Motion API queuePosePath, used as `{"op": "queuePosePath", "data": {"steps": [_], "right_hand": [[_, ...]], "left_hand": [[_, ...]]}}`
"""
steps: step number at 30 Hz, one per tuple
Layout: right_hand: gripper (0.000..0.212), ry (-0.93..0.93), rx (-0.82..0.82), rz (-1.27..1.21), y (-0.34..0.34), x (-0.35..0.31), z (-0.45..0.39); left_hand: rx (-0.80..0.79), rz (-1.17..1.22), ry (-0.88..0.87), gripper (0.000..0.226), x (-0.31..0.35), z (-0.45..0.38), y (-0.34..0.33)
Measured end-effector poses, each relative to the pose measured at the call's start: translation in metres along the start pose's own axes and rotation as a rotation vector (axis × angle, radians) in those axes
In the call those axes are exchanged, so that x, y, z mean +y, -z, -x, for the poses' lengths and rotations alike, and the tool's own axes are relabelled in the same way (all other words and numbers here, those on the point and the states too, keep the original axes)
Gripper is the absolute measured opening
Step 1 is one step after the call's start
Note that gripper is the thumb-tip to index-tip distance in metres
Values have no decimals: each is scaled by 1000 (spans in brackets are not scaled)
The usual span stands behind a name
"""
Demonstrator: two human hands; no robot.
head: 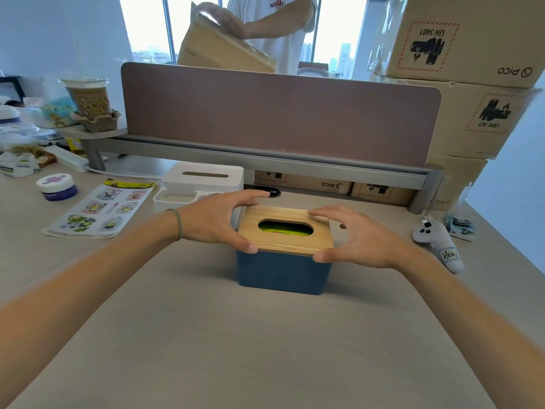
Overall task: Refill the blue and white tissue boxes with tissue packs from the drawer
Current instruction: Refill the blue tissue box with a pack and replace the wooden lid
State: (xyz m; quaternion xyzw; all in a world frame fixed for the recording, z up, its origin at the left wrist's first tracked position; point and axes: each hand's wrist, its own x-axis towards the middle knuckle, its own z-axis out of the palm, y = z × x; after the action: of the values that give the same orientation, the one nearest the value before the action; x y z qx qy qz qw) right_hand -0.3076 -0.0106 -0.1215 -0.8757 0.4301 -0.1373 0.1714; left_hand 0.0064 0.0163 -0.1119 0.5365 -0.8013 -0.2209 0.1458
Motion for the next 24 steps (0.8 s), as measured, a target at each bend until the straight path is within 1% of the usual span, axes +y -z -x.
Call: {"op": "queuePosePath", "data": {"steps": [5,9,14,19,24], "right_hand": [[100,-24,-11,-38,-3,5,-5],[103,-32,-21,-86,-3,7,-6],[101,-31,-15,-121,-4,10,-7],[100,-27,-12,-108,-5,9,-6],[96,-17,-22,-90,-3,9,-4]], "left_hand": [[-29,56,0,109,-1,-2,0],[-21,103,-4,103,-1,-3,0],[-26,151,-11,99,-5,-6,-1],[-12,223,-9,104,-11,-6,-5],[29,218,-30,101,-11,-3,-11]]}}
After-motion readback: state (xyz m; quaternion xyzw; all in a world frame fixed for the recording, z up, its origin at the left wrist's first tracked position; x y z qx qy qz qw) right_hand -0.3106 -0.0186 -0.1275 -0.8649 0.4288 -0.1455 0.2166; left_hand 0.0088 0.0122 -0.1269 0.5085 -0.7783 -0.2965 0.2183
